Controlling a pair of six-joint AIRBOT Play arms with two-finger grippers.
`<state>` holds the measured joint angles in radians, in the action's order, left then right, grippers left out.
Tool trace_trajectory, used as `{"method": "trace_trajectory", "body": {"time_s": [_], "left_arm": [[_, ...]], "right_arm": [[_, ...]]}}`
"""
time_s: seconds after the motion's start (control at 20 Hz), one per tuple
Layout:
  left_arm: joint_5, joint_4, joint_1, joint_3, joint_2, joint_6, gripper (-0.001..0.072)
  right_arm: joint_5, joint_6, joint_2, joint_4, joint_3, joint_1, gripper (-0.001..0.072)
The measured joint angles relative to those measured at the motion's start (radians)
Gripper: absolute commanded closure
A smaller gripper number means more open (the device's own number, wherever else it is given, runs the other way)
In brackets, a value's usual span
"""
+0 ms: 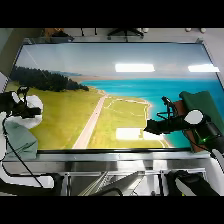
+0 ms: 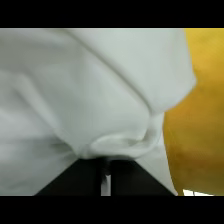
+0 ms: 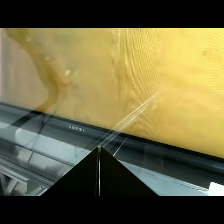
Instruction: Fold the shirts.
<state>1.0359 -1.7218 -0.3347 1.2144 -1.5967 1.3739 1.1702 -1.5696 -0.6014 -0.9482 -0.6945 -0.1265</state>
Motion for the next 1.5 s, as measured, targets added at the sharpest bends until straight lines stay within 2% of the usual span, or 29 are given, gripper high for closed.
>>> {"method": "trace_trajectory", "body": {"time_s": [0.15, 0.35, 0.5, 0.65, 0.85, 1.0, 1.05, 1.1, 1.15, 1.3, 1.5], "left_arm": [[0.071, -0.002, 0.016, 0.082, -0.008, 0.014, 0.0694], [0.182, 0.015, 0.097, 0.271, 0.08, 0.018, 0.0694], [0.255, 0.146, 0.188, 0.409, 0.182, 0.018, 0.0694], [0.3, 0.345, 0.299, 0.48, 0.27, 0.018, 0.0694], [0.32, 0.48, 0.497, 0.451, 0.314, 0.031, 0.0693], [0.262, 0.517, 0.651, 0.326, 0.303, 0.046, 0.0687], [0.236, 0.524, 0.697, 0.283, 0.288, 0.051, 0.0477], [0.211, 0.53, 0.74, 0.242, 0.267, 0.058, 0.0069], [0.189, 0.533, 0.777, 0.211, 0.243, 0.063, 0.0], [0.196, 0.54, 0.824, 0.195, 0.173, 0.085, 0.0], [0.33, 0.538, 0.745, 0.22, 0.162, 0.085, 0.0]], "right_arm": [[-0.002, 0.0, 0.0, 0.0, 0.0, 0.0, 0.069], [-0.003, 0.0, 0.0, 0.003, 0.0, 0.0, 0.069], [-0.006, 0.0, 0.0, 0.003, 0.0, 0.0, 0.069], [-0.006, 0.0, 0.0, 0.004, 0.0, 0.0, 0.069], [-0.006, 0.013, 0.0, 0.003, 0.0, 0.0, 0.0689], [-0.006, 0.027, 0.0, 0.003, 0.0, 0.0, 0.0683], [-0.006, 0.031, 0.0, 0.003, 0.0, 0.0, 0.0674], [-0.011, 0.031, 0.0, 0.003, 0.0, 0.0, 0.0505], [-0.012, 0.032, 0.0, 0.003, 0.0, 0.0, 0.036], [-0.014, 0.038, -0.005, 0.002, -0.017, 0.013, 0.0345], [0.031, 0.061, -0.05, -0.005, -0.086, 0.114, 0.0344]]}}
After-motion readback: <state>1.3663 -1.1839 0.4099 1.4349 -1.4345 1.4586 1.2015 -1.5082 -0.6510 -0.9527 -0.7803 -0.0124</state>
